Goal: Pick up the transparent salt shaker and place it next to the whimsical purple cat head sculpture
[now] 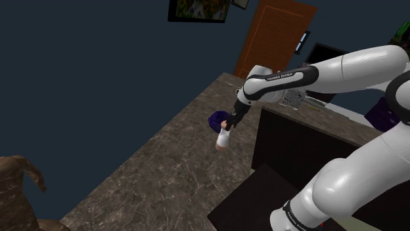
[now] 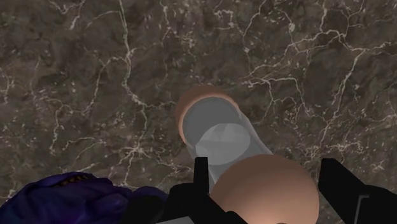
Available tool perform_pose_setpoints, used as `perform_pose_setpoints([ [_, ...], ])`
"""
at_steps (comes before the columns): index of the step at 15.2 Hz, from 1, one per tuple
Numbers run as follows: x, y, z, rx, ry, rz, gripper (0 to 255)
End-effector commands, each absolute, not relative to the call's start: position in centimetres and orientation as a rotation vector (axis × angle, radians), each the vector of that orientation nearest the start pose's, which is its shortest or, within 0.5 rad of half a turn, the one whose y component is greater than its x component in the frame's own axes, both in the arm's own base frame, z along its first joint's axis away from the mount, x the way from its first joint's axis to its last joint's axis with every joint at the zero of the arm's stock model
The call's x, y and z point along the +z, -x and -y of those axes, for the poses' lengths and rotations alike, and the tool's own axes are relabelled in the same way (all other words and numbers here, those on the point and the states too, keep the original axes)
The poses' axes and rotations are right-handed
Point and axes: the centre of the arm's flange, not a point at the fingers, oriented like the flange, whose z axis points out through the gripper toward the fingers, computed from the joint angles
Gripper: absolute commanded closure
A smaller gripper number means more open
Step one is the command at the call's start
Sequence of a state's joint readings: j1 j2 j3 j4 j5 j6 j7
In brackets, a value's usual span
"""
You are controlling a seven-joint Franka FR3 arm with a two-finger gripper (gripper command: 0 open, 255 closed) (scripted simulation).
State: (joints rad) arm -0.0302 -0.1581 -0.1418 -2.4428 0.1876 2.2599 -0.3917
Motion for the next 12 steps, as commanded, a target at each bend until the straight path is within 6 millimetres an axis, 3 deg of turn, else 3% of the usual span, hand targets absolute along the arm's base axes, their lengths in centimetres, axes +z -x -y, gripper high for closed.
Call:
perform_pose_setpoints([
  [1,35.0,-45.6,7.5,-0.03,2.972,0.149,255],
  [8,31.3,-45.6,7.5,-0.03,2.972,0.149,255],
  [12,31.3,-45.6,7.5,-0.03,2.972,0.149,255],
])
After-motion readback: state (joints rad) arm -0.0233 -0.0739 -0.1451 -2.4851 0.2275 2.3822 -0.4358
